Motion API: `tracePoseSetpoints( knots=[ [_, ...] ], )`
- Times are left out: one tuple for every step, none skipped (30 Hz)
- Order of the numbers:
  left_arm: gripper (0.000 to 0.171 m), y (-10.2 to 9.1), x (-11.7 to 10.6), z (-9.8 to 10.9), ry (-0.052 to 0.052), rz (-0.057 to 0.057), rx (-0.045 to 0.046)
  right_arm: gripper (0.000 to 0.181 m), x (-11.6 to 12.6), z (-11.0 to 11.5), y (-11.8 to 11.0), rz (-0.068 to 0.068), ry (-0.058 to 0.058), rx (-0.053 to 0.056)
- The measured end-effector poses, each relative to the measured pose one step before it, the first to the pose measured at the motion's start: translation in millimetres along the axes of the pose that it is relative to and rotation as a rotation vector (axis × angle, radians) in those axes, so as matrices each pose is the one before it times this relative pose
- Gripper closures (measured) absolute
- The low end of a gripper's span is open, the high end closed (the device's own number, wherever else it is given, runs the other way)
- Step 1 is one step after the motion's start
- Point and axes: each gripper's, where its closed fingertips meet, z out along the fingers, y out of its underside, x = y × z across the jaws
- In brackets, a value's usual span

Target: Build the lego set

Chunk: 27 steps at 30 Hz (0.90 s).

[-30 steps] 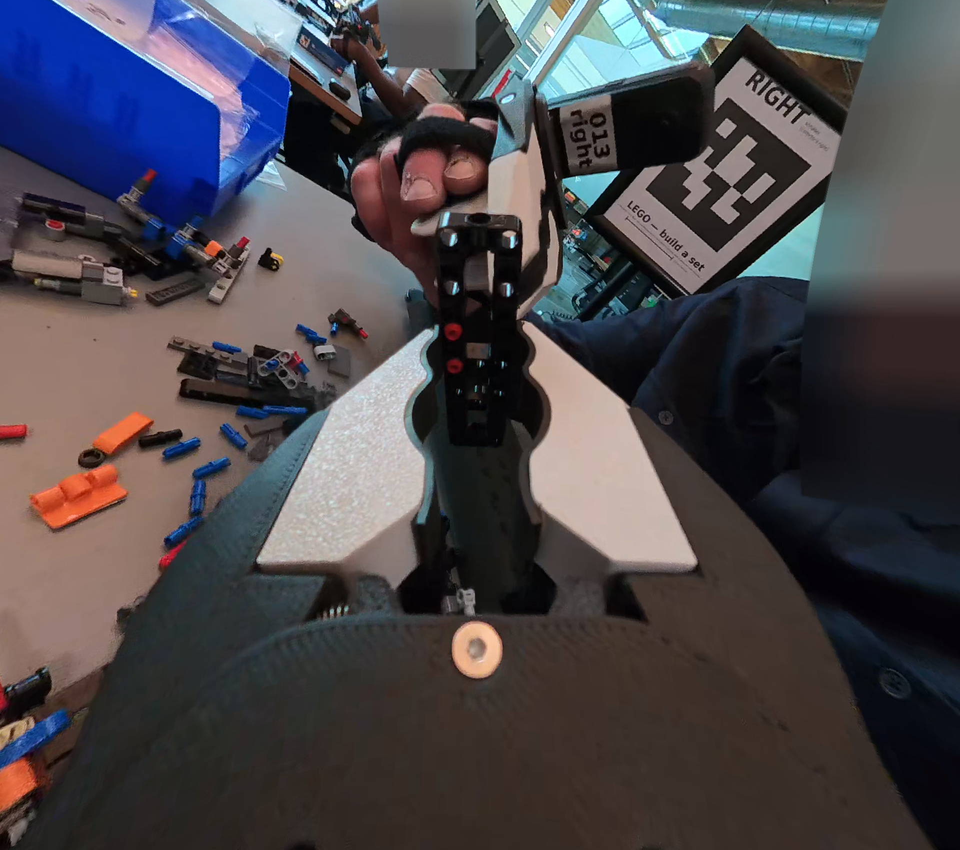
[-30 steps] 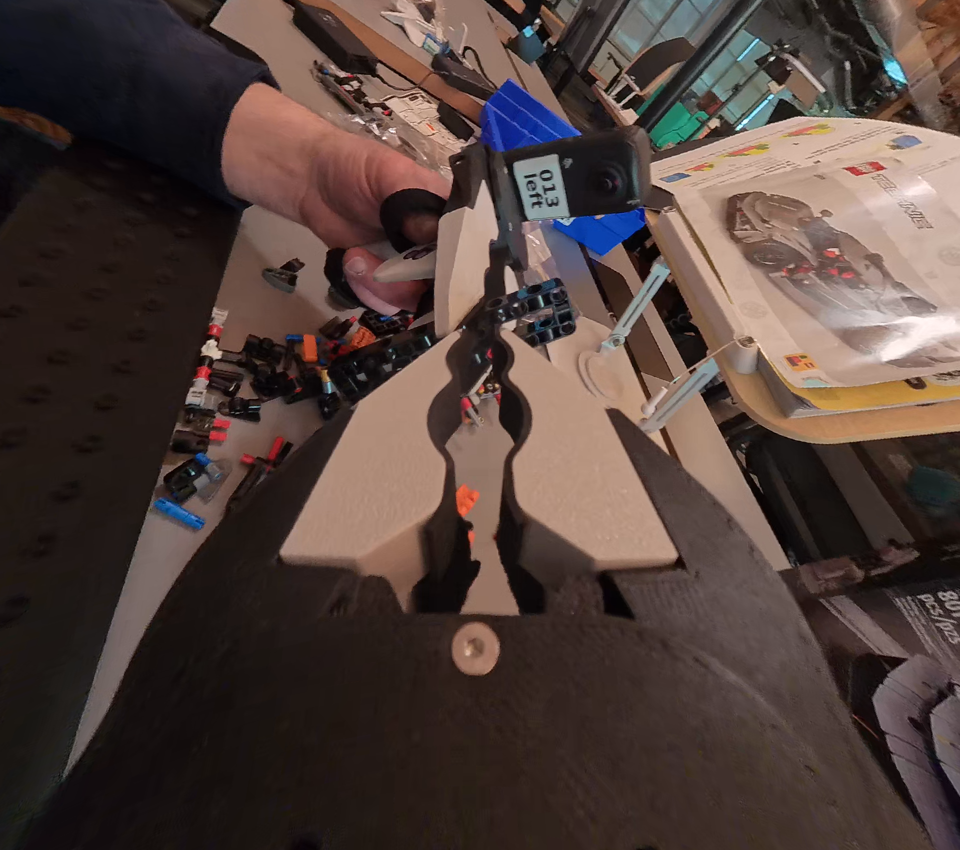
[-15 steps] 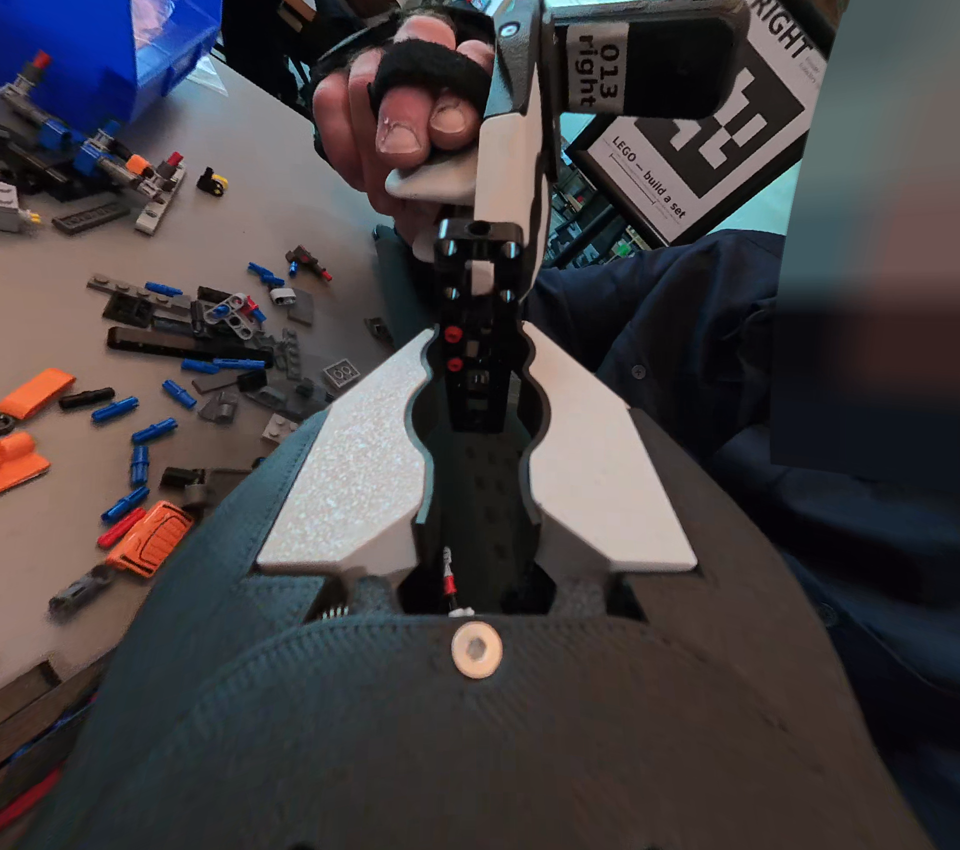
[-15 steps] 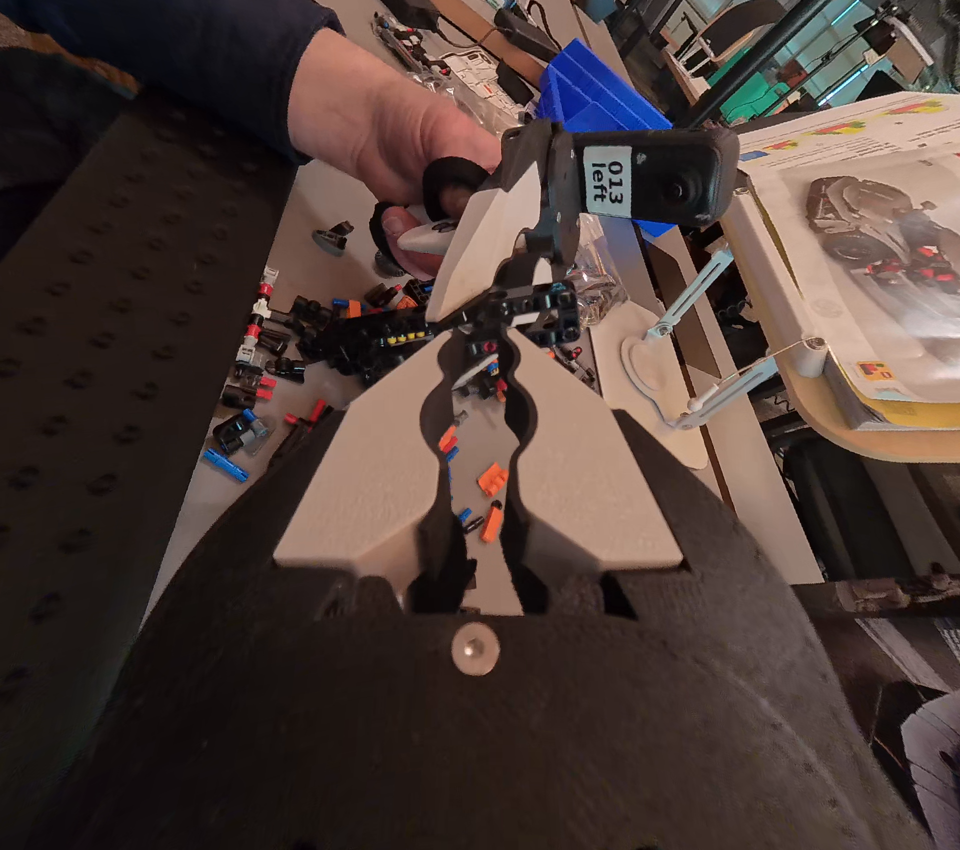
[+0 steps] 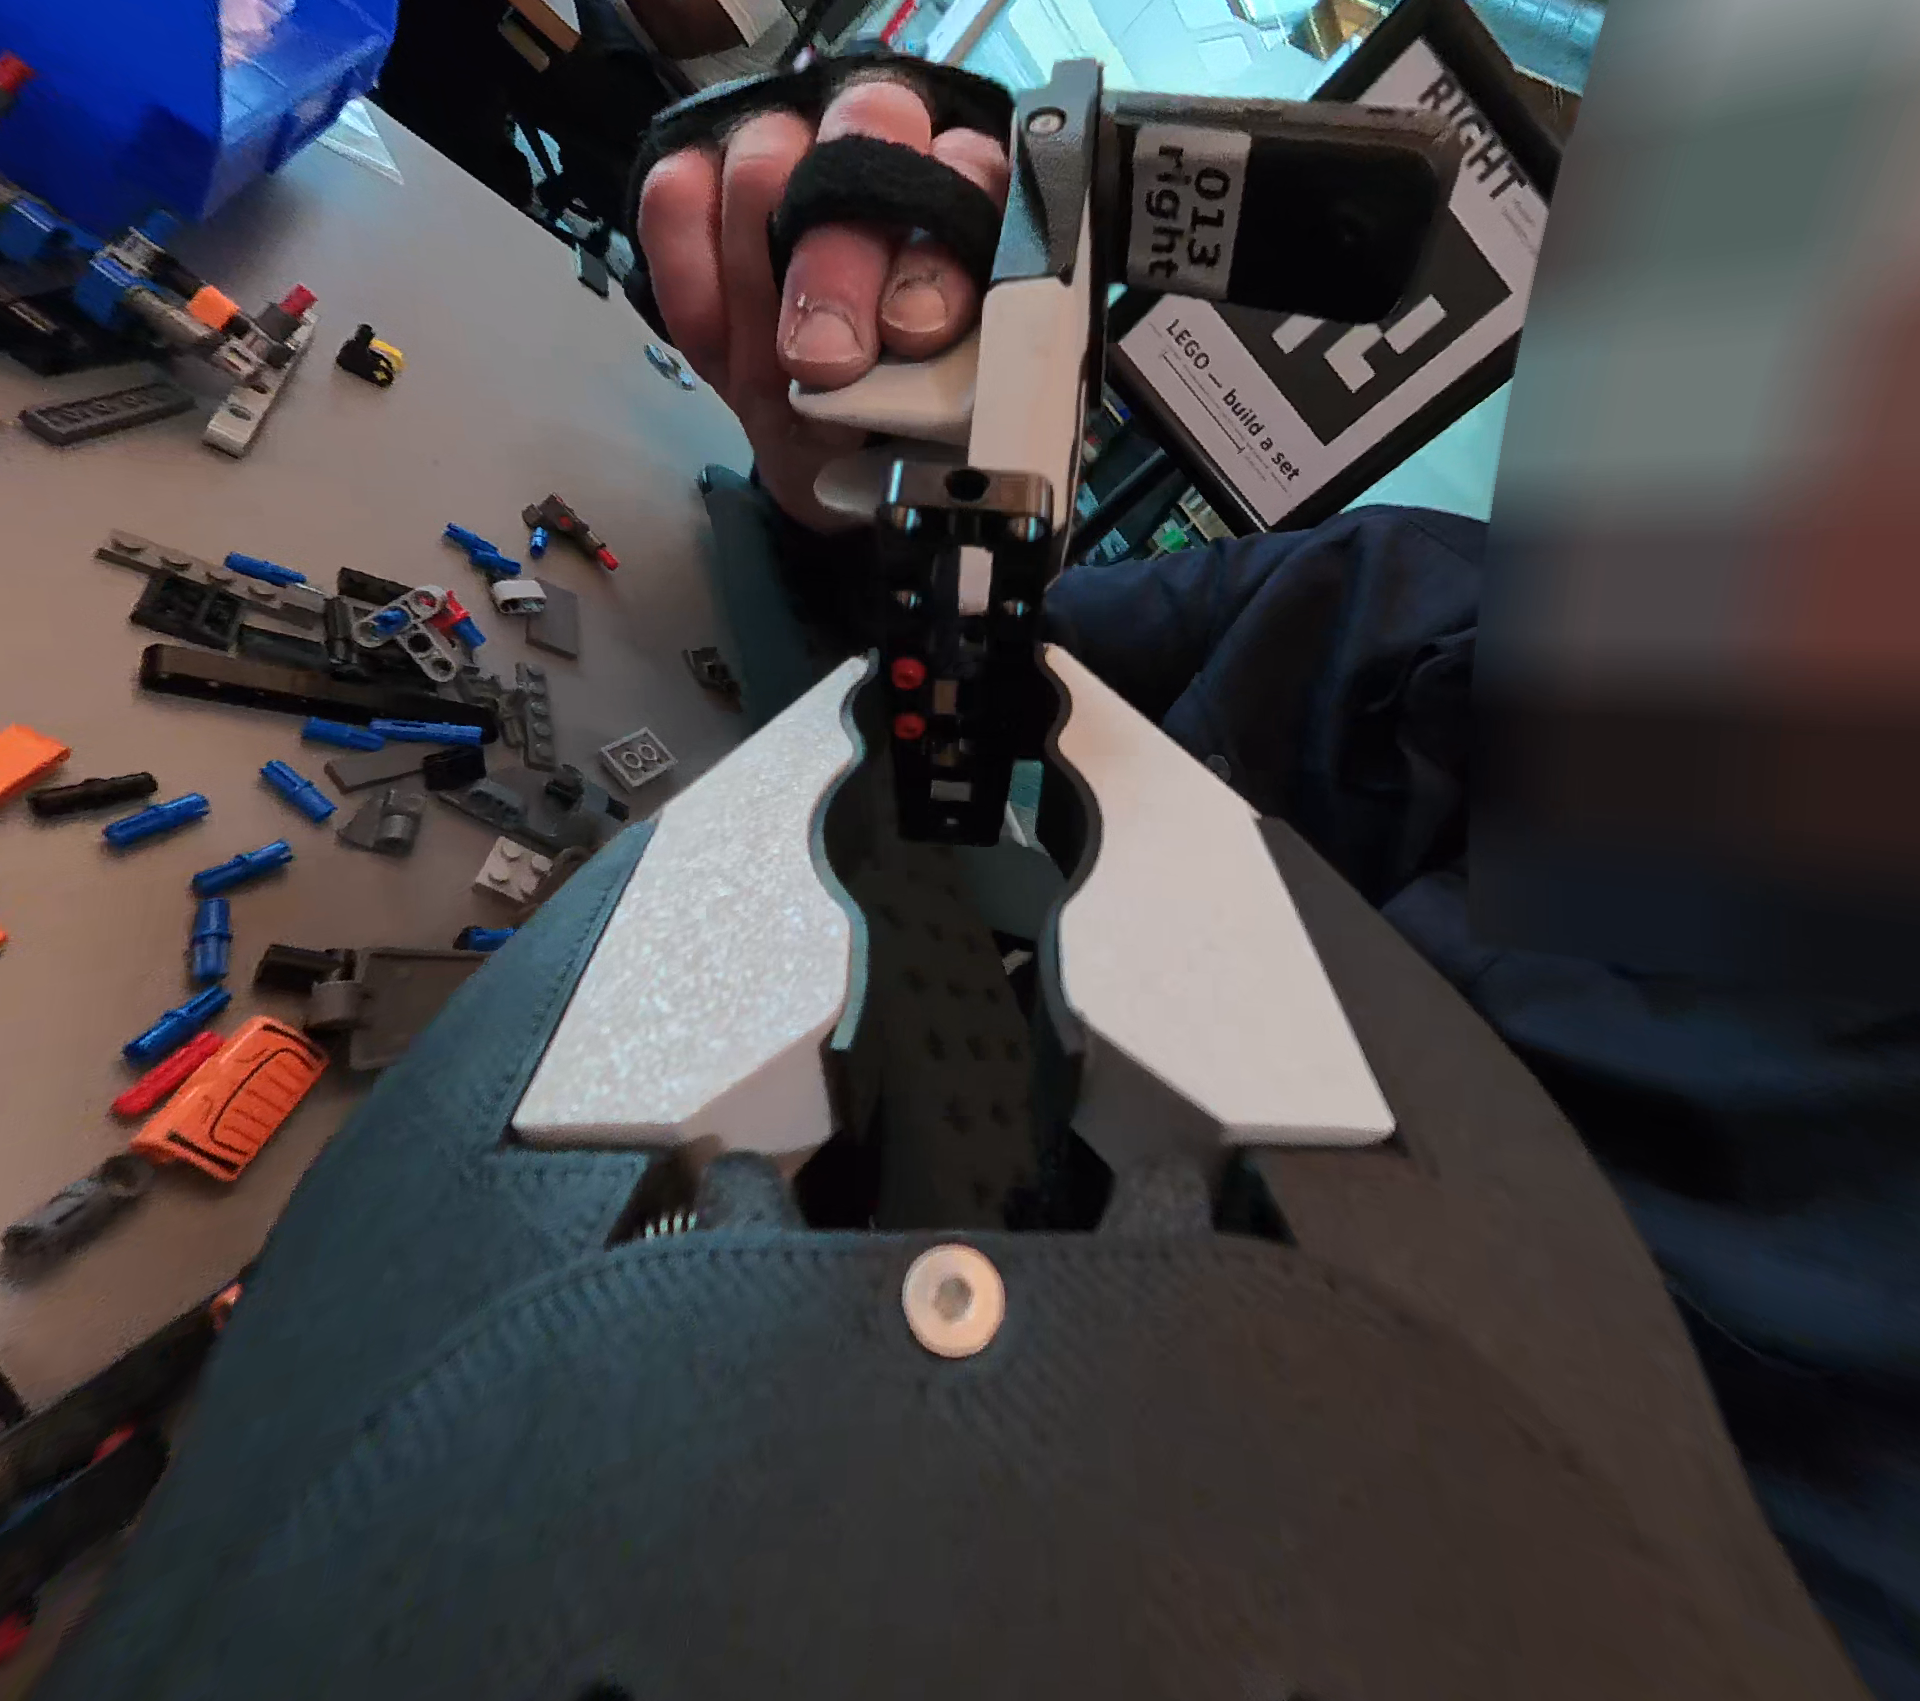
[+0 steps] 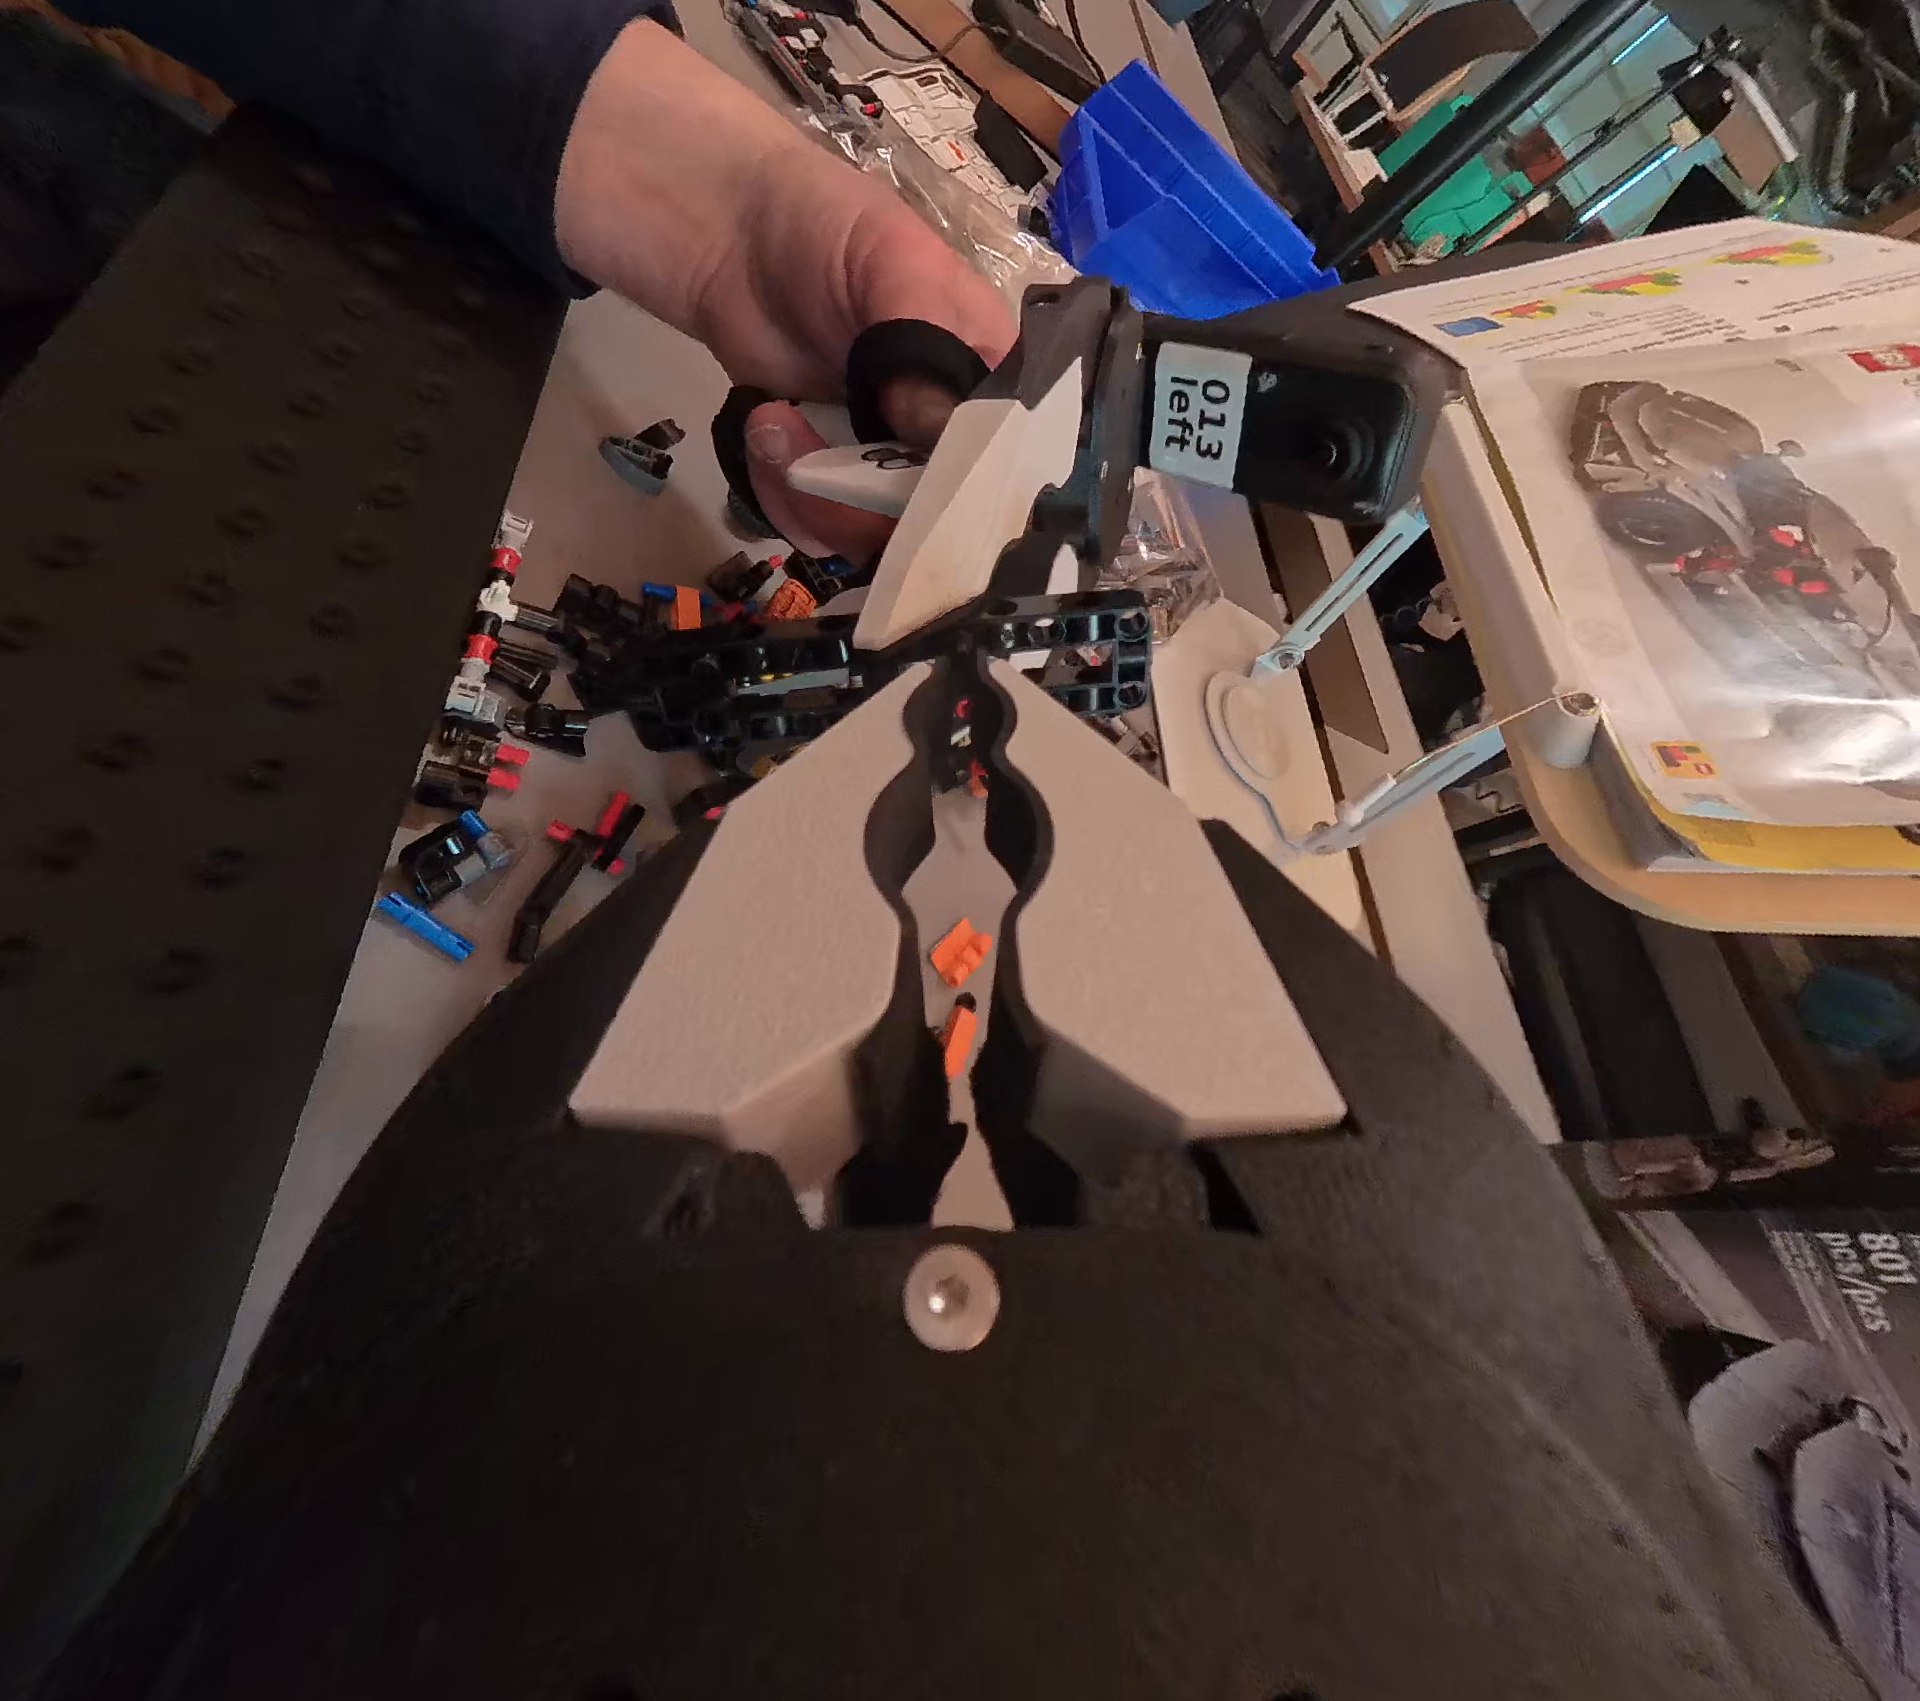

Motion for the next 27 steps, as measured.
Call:
tracePoseSetpoints(
  knots=[
    [0.147,-4.72,0.44,-2.49,-0.0013,0.0055,0.02851,0.181,0.71,-0.73,0.64,0.0122,-0.0028,0.0032],
    [0.148,-4.63,1.34,-2.92,0.0007,0.0086,0.02673,0.181,0.86,-1.17,-0.42,0.0107,-0.0003,0.0086],
    [0.148,-1.64,0.95,-1.68,-0.0056,0.0143,0.00689,0.181,0.29,-1.32,-0.68,0.0112,-0.0042,0.0099],
    [0.149,0.06,0.0,0.09,-0.012,0.0145,-0.00285,0.181,0.55,-1.18,-0.28,0.0063,0.0,0.0069],
    [0.149,0.11,-0.59,0.75,-0.0115,0.0094,-0.00224,0.181,0.48,-0.76,0.09,0.0017,0.002,0.002],
    [0.149,-0.26,-0.79,0.52,-0.0065,0.004,0.00073,0.181,0.11,-0.32,0.36,0.0035,-0.0004,0.0007],
    [0.149,-0.1,-0.13,0.2,-0.0014,0.0008,-0.0004,0.181,0.13,-0.37,0.44,0.0042,-0.001,0.0023],
    [0.149,-0.17,-0.44,0.02,-0.0046,0.0045,-0.00118,0.181,0.02,-0.2,0.16,0.0018,-0.0003,0.0041],
    [0.149,-0.85,-0.69,-0.5,-0.0084,0.0069,0.00449,0.181,0.19,0.12,-0.02,0.0044,0.0006,0.0036],
    [0.149,-0.25,-0.38,-0.23,-0.0058,0.0021,-0.00034,0.181,0.46,0.2,0.02,0.0068,0.0016,0.0036],
    [0.149,-0.16,-0.33,-0.08,-0.0026,-0.0023,0.00029,0.18,0.09,-0.06,-0.23,-0.001,0.0014,0.0046],
    [0.149,0.11,-1.64,-0.1,-0.01,-0.0013,0.00004,0.178,-0.13,-0.4,-1.34,-0.0077,0.0033,0.0074],
    [0.149,0.19,-0.78,0.09,-0.0029,-0.0037,0.00137,0.176,-0.44,-0.71,-2.82,-0.0077,0.0019,0.0139],
    [0.149,0.79,1.12,0.44,0.0106,-0.0055,-0.00372,0.174,-1.01,-0.27,-2.19,-0.004,-0.0031,0.0101],
    [0.149,0.36,-1.59,-0.56,-0.0076,-0.0013,-0.00075,0.175,-0.69,0.49,0.76,-0.0024,-0.0037,-0.006],
    [0.149,-0.17,-1.67,-0.85,-0.0079,-0.0008,0.00216,0.176,0.34,0.78,2.51,-0.0042,0.0045,-0.0138],
    [0.149,1.0,0.28,0.03,0.0063,-0.0044,-0.00635,0.177,0.12,0.64,1.48,-0.0026,0.003,-0.0083],
    [0.149,0.49,1.9,0.51,0.0143,-0.0017,-0.00206,0.177,-0.95,0.27,-0.52,0.0003,-0.005,0.0032],
    [0.149,-0.38,0.64,0.66,0.0015,0.0051,0.00204,0.177,-0.63,-0.61,-1.45,0.004,-0.0059,0.0101],
    [0.149,0.35,0.53,0.73,-0.0002,0.0058,-0.00398,0.177,0.23,-0.82,-0.4,0.008,-0.0032,0.0064],
    [0.149,0.73,2.1,0.92,0.0121,0.0029,-0.00608,0.174,0.33,-0.76,0.09,0.0091,-0.0026,0.0033],
    [0.149,0.35,1.86,0.99,0.0113,-0.0011,-0.00306,0.173,-0.5,-0.62,0.42,0.0055,-0.0057,0.0014],
    [0.149,0.85,-0.66,0.67,-0.0029,0.0001,-0.0038,0.172,-0.99,-0.41,0.59,-0.0002,-0.0055,-0.0007],
    [0.149,0.92,-0.45,0.45,0.0017,-0.0055,-0.00385,0.174,-0.75,-0.23,0.26,-0.0008,-0.0037,0.0001],
    [0.149,1.19,0.55,0.68,0.0082,-0.0052,-0.00514,0.174,-0.67,0.04,0.22,-0.0001,-0.0027,0.0006],
    [0.149,0.22,-0.29,0.34,0.0006,-0.0018,0.00007,0.177,-0.64,-0.15,-0.11,0.0012,-0.004,0.0026],
    [0.149,-0.03,-0.55,0.22,-0.0027,-0.0007,0.00078,0.178,-0.98,-0.09,0.46,0.0037,-0.0076,-0.0018]
  ],
)
